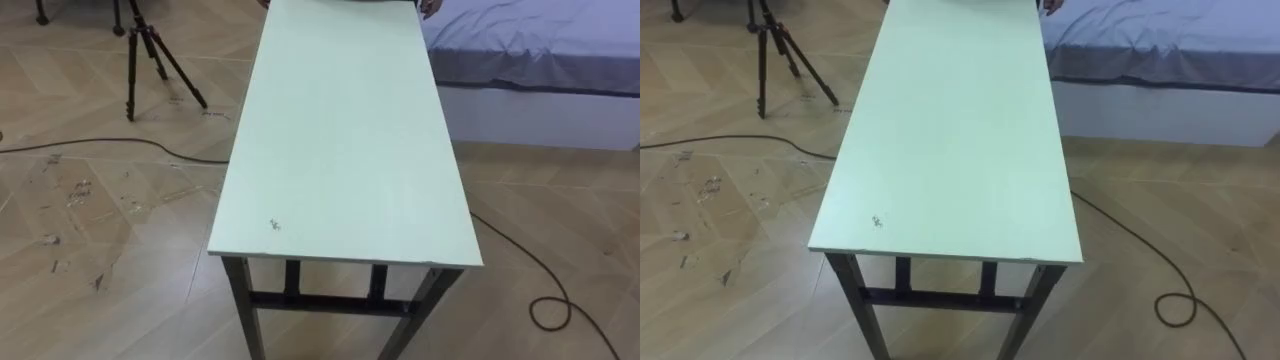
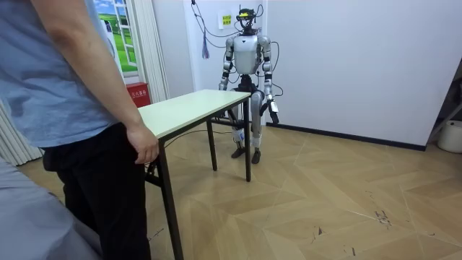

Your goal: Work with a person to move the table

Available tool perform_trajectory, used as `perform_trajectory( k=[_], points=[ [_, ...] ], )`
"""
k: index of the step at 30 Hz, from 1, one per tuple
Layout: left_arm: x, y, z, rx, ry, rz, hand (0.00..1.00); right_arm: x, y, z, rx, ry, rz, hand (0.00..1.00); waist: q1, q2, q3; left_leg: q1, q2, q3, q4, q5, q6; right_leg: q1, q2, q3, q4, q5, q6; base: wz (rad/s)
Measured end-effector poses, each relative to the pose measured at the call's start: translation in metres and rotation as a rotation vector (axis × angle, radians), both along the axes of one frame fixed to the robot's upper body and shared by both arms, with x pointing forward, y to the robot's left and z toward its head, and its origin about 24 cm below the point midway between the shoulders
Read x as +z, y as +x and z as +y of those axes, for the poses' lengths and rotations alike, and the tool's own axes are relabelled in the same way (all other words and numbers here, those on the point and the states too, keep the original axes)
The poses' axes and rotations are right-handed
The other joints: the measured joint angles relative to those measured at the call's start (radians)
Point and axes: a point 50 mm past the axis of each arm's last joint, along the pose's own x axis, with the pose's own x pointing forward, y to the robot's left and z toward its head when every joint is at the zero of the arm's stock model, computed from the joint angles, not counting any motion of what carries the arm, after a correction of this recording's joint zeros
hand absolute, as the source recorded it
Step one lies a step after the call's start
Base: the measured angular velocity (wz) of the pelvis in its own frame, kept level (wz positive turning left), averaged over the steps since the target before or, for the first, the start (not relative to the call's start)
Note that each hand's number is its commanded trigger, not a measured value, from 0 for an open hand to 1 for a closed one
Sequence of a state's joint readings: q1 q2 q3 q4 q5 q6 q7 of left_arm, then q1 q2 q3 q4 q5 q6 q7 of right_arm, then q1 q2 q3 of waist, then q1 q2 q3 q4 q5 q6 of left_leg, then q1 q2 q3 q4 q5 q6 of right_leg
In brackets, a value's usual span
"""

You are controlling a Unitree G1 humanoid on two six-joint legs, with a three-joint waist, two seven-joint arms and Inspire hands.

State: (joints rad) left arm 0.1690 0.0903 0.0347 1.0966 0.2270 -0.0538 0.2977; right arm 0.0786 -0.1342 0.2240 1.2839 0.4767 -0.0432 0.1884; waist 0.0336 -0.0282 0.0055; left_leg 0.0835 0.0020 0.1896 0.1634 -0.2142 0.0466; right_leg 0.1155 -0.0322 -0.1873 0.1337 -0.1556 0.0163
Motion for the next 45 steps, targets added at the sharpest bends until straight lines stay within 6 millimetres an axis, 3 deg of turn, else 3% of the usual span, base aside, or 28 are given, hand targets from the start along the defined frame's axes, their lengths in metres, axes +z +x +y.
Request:
perform_trajectory(
  k=[9, 13, 22, 29, 31, 37, 45],
  points=[
    [0.0, 0.0, 0.001, 0.044, -0.008, -0.01, 0.0, 0.0, 0.0, -0.001, -0.002, -0.01, -0.002, 0.0, -0.001, 0.009, -0.0005, 0.015, 0.0, 0.0, -0.003, 0.0, 0.0, 0.01, 0.0, -0.001, 0.0, 0.0, 0.0, 0.0],
    [-0.001, -0.005, 0.001, 0.157, -0.047, -0.02, 0.0, 0.0, -0.003, -0.001, -0.046, 0.013, 0.006, 0.0, -0.001, 0.01, -0.0008, 0.015, 0.0, 0.0, -0.003, 0.0, 0.0, 0.012, 0.0, -0.002, 0.001, 0.0, 0.0, 0.0],
    [-0.007, -0.025, -0.005, 0.533, -0.383, -0.065, 0.0, 0.001, -0.008, -0.002, -0.189, 0.123, -0.027, 0.0, -0.001, 0.017, 0.0009, 0.012, 0.001, 0.003, -0.003, -0.001, 0.0, 0.01, 0.0, 0.0, 0.001, 0.0, 0.0, 0.0],
    [-0.005, -0.028, -0.013, 0.682, -0.63, -0.158, 0.0, 0.011, 0.015, -0.011, -0.344, 0.221, -0.184, 0.0, -0.004, 0.032, 0.0037, 0.003, 0.001, 0.001, 0.004, -0.002, 0.001, 0.004, -0.001, -0.002, 0.004, 0.0, 0.0, 0.0],
    [-0.004, -0.023, -0.017, 0.707, -0.696, -0.192, 0.0, 0.014, 0.019, -0.009, -0.36, 0.251, -0.228, 0.0, -0.003, 0.029, 0.0003, -0.007, 0.001, 0.0, 0.005, -0.002, 0.001, -0.006, -0.002, -0.002, 0.007, 0.0, 0.0, 0.0],
    [0.004, -0.004, -0.027, 0.769, -0.869, -0.308, 0.0, 0.026, 0.025, 0.005, -0.372, 0.384, -0.346, 0.0, -0.001, 0.044, -0.0043, -0.011, 0.002, 0.002, 0.009, -0.002, 0.001, -0.016, -0.002, -0.001, 0.015, 0.0, 0.0, 0.0],
    [0.035, 0.035, -0.05, 0.783, -1.18, -0.519, 0.0, 0.058, 0.055, 0.033, -0.367, 0.605, -0.543, 0.0, -0.005, 0.042, 0.0039, -0.012, 0.001, 0.007, 0.003, -0.002, 0.002, -0.022, -0.001, 0.02, 0.019, 0.0, 0.0, -0.03]
  ],
)
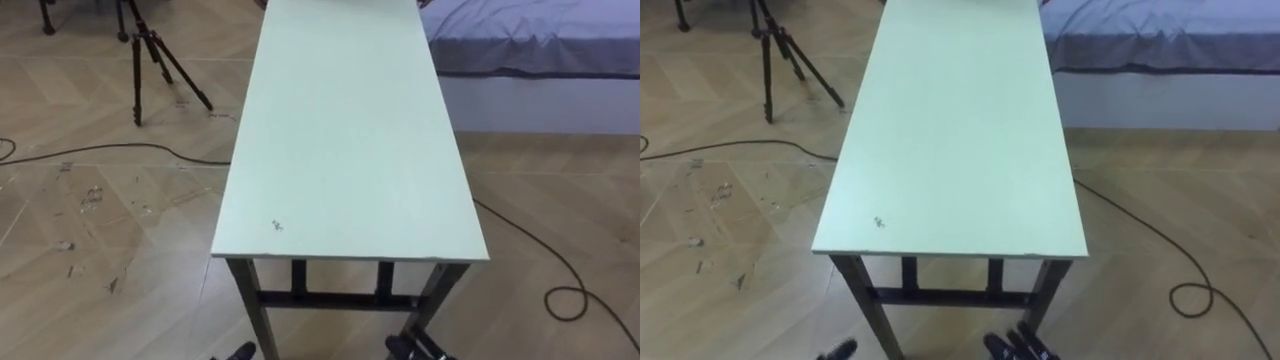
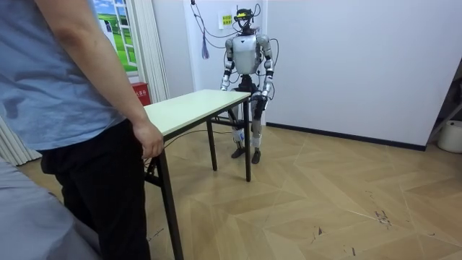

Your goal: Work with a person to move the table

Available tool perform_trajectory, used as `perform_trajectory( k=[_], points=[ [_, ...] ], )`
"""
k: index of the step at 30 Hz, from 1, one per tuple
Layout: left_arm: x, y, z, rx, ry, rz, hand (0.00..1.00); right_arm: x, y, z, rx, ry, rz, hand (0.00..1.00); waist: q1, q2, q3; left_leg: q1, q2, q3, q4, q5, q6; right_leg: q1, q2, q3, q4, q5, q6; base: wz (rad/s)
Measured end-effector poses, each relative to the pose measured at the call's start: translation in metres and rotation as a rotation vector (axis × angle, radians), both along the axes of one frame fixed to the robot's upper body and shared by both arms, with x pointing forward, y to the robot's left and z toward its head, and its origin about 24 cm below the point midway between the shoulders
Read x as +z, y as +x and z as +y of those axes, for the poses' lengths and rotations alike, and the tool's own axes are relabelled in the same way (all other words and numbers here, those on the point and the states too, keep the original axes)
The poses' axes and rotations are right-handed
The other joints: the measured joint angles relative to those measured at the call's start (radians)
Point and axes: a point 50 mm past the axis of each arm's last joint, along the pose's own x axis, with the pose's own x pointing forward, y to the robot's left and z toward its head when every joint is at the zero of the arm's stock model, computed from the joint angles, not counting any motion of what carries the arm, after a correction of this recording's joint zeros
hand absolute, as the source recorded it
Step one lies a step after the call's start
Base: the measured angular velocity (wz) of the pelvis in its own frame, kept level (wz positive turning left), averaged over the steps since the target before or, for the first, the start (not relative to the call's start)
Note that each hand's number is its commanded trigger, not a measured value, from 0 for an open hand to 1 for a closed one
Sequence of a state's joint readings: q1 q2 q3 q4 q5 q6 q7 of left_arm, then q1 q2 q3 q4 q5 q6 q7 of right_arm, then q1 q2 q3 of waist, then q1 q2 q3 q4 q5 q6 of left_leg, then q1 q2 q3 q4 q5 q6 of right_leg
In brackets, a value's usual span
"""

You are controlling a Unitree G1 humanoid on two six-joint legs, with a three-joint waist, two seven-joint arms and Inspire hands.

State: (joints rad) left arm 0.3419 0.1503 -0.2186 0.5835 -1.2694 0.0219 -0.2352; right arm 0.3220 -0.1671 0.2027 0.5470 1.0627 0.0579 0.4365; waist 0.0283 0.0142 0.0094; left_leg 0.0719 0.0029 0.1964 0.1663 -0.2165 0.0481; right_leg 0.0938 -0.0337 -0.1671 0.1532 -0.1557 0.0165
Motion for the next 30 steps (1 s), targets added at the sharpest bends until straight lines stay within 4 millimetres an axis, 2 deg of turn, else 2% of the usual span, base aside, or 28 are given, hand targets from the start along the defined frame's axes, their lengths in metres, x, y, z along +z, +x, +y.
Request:
perform_trajectory(
  k=[2, 8, 16, 26, 30],
  points=[
    [0.012, 0.012, -0.012, -0.037, -0.05, -0.094, 0.0, 0.011, 0.009, 0.007, 0.003, 0.052, -0.076, 0.0, -0.004, 0.0, -0.0003, -0.009, 0.0, 0.0, 0.003, 0.0, 0.0, -0.009, 0.0, 0.0, 0.0, 0.0, 0.0, 0.0],
    [0.03, 0.024, -0.032, -0.075, -0.152, -0.21, 0.0, 0.02, 0.013, 0.018, 0.014, 0.135, -0.124, 0.0, -0.015, -0.006, 0.0014, -0.008, 0.0, 0.001, 0.004, 0.0, 0.0, -0.012, 0.001, 0.002, 0.0, 0.0, 0.0, 0.0],
    [0.051, 0.047, -0.036, -0.072, -0.194, -0.328, 0.0, 0.029, 0.024, 0.023, 0.062, 0.144, -0.186, 0.0, -0.026, -0.012, -0.0015, -0.002, 0.001, 0.007, 0.002, 0.0, 0.0, -0.012, -0.002, 0.002, 0.0, 0.0, 0.0, -0.01],
    [0.061, 0.06, -0.037, -0.089, -0.194, -0.382, 0.0, 0.039, 0.043, 0.026, 0.1, 0.163, -0.265, 0.0, -0.025, 0.001, 0.0059, 0.006, 0.001, 0.014, 0.0, 0.0, 0.0, -0.009, -0.008, 0.003, 0.0, 0.0, 0.0, -0.02],
    [0.063, 0.063, -0.036, -0.074, -0.217, -0.389, 0.0, 0.041, 0.047, 0.027, 0.105, 0.166, -0.276, 0.0, -0.023, 0.003, 0.0047, 0.002, 0.001, 0.014, 0.001, 0.0, 0.0, -0.009, -0.007, 0.003, 0.001, 0.0, 0.0, 0.0]
  ],
)
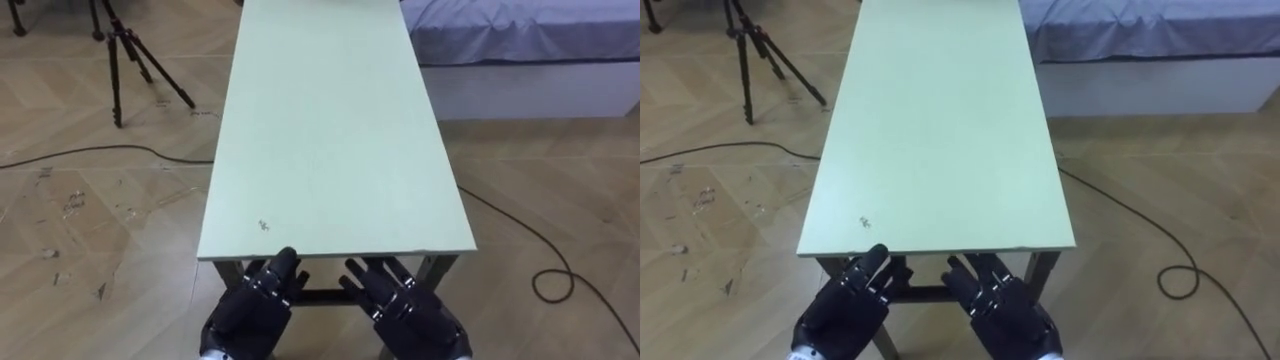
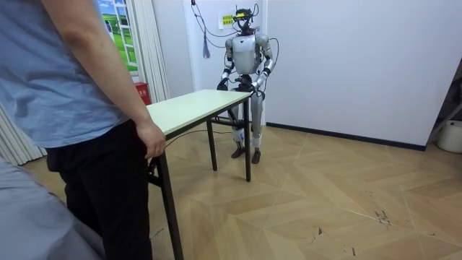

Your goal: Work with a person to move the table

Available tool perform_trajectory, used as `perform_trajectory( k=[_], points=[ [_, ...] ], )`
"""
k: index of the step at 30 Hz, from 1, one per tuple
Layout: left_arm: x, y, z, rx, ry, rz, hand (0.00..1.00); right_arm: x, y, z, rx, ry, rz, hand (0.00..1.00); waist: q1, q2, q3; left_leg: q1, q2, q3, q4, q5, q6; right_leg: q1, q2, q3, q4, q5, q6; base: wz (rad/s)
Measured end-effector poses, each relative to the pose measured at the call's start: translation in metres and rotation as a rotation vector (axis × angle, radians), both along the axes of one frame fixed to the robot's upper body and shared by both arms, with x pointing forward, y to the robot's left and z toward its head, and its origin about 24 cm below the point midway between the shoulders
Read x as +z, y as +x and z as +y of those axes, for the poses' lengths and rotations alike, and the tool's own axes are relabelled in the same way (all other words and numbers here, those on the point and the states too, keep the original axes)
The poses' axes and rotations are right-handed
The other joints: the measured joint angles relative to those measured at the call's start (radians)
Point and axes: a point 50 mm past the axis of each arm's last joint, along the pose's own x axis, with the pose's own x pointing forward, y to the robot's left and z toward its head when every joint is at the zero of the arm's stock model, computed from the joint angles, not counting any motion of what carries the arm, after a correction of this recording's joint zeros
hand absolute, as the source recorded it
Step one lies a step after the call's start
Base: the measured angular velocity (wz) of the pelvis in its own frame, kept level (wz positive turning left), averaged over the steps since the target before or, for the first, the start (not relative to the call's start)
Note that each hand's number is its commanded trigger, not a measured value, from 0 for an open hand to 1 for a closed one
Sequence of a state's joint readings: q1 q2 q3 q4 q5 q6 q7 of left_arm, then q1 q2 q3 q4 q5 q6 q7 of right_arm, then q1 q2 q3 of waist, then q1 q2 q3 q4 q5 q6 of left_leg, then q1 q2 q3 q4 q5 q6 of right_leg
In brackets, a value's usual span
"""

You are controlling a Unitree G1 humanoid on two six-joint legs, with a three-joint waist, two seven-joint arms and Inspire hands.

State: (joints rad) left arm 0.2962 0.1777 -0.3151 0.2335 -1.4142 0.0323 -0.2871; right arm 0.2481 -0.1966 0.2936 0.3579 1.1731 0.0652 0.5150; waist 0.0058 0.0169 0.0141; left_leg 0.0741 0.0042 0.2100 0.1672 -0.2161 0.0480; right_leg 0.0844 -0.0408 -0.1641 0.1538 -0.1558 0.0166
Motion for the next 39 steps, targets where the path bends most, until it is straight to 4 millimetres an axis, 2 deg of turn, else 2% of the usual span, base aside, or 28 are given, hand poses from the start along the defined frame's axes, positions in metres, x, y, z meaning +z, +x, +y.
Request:
perform_trajectory(
  k=[6, 8, 13, 16, 27, 34, 39],
  points=[
    [0.001, 0.005, 0.016, 0.038, -0.025, 0.013, 0.0, 0.001, 0.0, -0.003, 0.015, -0.002, 0.007, 0.0, 0.019, 0.001, -0.0001, 0.006, 0.0, 0.0, 0.0, 0.0, 0.0, 0.001, -0.001, 0.002, 0.0, 0.0, 0.0, -0.01],
    [-0.002, 0.004, 0.018, 0.036, -0.04, 0.038, 0.0, 0.001, 0.001, -0.003, 0.021, 0.0, 0.015, 0.0, 0.03, 0.002, -0.0001, 0.008, -0.001, 0.0, 0.001, 0.0, 0.0, 0.002, -0.002, 0.001, -0.001, 0.0, 0.0, 0.0],
    [-0.014, 0.001, 0.025, 0.035, -0.035, 0.13, 0.0, 0.002, 0.012, -0.008, 0.028, 0.012, 0.045, 0.0, 0.03, 0.009, 0.0019, 0.012, 0.0, 0.0, 0.006, 0.001, 0.0, 0.006, -0.002, 0.0, -0.002, 0.0, 0.0, 0.0],
    [-0.016, 0.002, 0.026, 0.025, -0.038, 0.151, 0.0, 0.002, 0.016, -0.012, 0.02, -0.005, 0.071, 0.0, 0.03, 0.013, 0.0047, 0.024, 0.0, 0.0, 0.008, 0.001, 0.0, 0.02, -0.002, -0.004, -0.002, 0.0, 0.0, 0.0],
    [-0.023, -0.002, 0.034, 0.056, -0.128, 0.223, 0.0, 0.005, 0.029, -0.015, -0.067, 0.069, 0.168, 0.0, 0.031, 0.015, 0.0041, 0.026, 0.0, 0.001, 0.004, 0.001, 0.0, 0.018, -0.001, -0.002, 0.013, 0.001, -0.001, 0.0],
    [-0.025, -0.002, 0.031, 0.063, -0.165, 0.238, 0.0, 0.008, 0.035, -0.02, -0.183, 0.143, 0.197, 0.0, 0.031, 0.038, -0.0022, 0.034, 0.0, 0.002, 0.004, 0.001, 0.0, 0.019, -0.001, 0.002, 0.013, 0.0, -0.001, 0.0],
    [-0.021, 0.005, 0.028, 0.063, -0.187, 0.219, 0.0, 0.009, 0.038, -0.026, -0.255, 0.176, 0.207, 0.0, 0.048, 0.039, -0.003, 0.034, 0.001, 0.005, 0.006, 0.001, 0.0, 0.018, -0.001, 0.011, 0.014, 0.001, -0.001, -0.03]
  ],
)
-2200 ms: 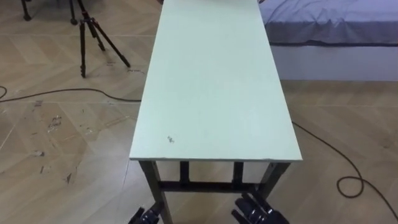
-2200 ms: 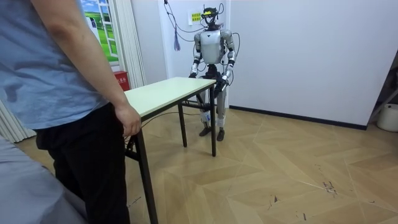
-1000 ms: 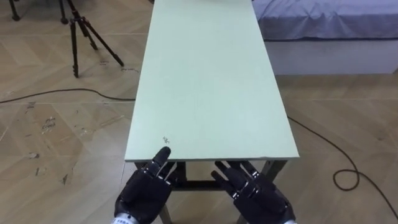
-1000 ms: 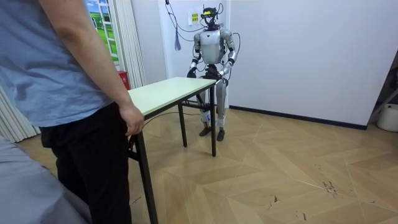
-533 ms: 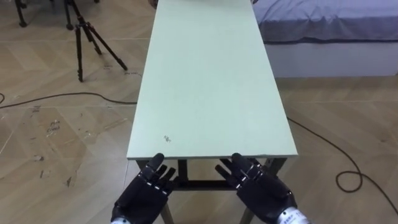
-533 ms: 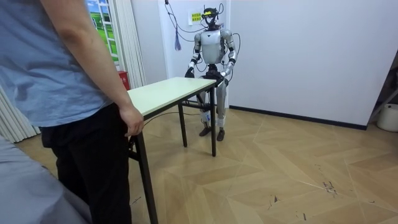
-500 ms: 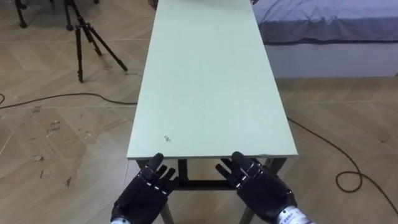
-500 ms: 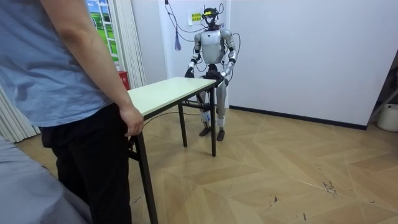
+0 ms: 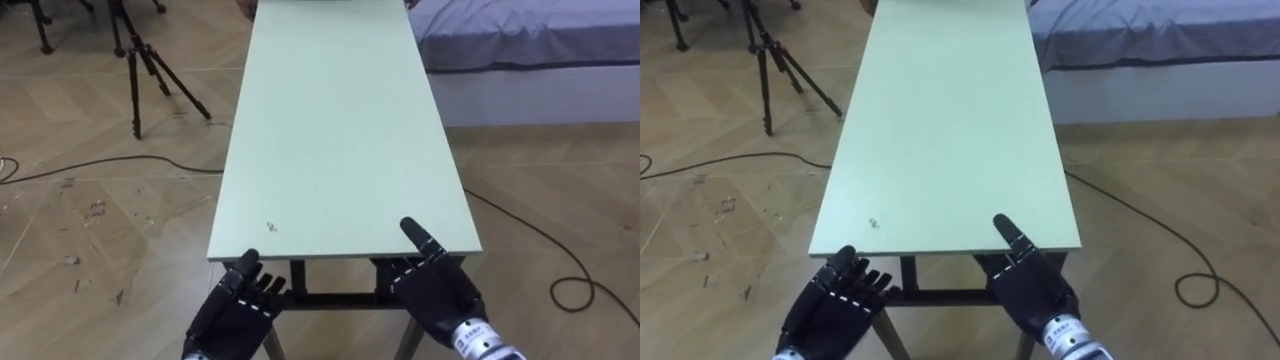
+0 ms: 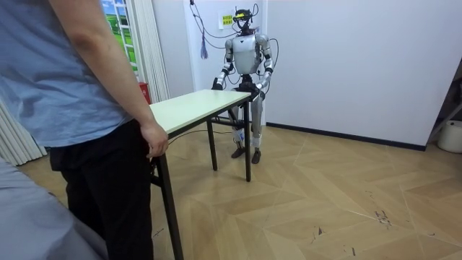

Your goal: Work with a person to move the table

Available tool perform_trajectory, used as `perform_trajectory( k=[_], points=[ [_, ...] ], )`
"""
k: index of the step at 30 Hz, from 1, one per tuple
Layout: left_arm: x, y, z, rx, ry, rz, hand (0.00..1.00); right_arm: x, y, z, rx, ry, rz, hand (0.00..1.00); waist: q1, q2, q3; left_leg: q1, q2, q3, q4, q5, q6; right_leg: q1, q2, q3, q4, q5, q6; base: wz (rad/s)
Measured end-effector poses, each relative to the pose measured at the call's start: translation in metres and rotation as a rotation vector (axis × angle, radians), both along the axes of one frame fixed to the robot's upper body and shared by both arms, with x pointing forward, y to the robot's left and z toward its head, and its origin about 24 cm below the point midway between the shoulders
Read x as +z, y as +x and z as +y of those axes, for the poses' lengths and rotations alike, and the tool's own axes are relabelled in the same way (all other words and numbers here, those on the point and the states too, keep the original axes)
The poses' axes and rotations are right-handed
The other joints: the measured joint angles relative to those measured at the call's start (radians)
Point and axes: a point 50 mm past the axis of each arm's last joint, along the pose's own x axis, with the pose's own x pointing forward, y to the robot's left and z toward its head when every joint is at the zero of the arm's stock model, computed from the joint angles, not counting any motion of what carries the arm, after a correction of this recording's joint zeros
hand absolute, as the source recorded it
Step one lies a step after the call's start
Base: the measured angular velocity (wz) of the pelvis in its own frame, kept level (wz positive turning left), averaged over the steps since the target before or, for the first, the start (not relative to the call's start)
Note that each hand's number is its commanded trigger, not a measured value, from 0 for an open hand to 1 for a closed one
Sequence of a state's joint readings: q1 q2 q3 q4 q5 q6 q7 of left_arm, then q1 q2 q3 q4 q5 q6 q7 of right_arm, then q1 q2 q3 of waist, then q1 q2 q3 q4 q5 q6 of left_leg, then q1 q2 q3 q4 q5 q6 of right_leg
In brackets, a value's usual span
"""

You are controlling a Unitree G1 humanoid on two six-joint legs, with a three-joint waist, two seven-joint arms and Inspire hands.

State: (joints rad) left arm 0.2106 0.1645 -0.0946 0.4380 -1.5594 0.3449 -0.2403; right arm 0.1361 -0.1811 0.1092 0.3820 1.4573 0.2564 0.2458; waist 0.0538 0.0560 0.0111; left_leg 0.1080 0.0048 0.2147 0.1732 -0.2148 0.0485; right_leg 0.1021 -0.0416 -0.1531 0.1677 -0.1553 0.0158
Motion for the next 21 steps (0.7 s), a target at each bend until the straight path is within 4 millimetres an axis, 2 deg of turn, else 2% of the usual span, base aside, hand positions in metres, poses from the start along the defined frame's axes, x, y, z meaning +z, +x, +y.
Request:
perform_trajectory(
  k=[6, 9, 13, 21],
  points=[
    [0.008, 0.009, -0.003, -0.014, 0.01, -0.016, 0.0, 0.0, 0.002, 0.0, -0.039, 0.006, 0.001, 0.0, 0.003, 0.0, 0.0006, -0.014, 0.002, -0.006, 0.01, 0.0, 0.0, -0.005, 0.0, -0.014, 0.001, 0.001, -0.002, 0.02],
    [0.012, 0.014, -0.003, -0.021, 0.018, -0.022, 0.0, 0.002, 0.004, 0.0, -0.044, 0.003, -0.01, 0.0, 0.003, 0.007, 0.0026, -0.027, 0.003, -0.007, 0.016, 0.0, 0.0, -0.014, 0.0, -0.012, 0.002, 0.003, -0.005, 0.0],
    [0.031, 0.026, -0.006, -0.039, 0.034, -0.074, 0.0, 0.003, 0.006, 0.001, -0.057, 0.005, -0.024, 0.0, 0.001, 0.009, 0.0032, -0.038, 0.005, -0.007, 0.025, 0.0, 0.0, -0.021, 0.001, -0.015, 0.001, 0.005, -0.007, 0.0],
    [0.045, 0.034, -0.006, -0.048, 0.101, -0.027, 0.0, 0.005, 0.009, 0.006, -0.073, 0.016, -0.038, 0.0, 0.0, 0.008, 0.0031, -0.065, 0.006, -0.011, 0.033, 0.001, 0.0, -0.045, 0.001, -0.018, 0.004, 0.007, -0.011, 0.0]
  ],
)
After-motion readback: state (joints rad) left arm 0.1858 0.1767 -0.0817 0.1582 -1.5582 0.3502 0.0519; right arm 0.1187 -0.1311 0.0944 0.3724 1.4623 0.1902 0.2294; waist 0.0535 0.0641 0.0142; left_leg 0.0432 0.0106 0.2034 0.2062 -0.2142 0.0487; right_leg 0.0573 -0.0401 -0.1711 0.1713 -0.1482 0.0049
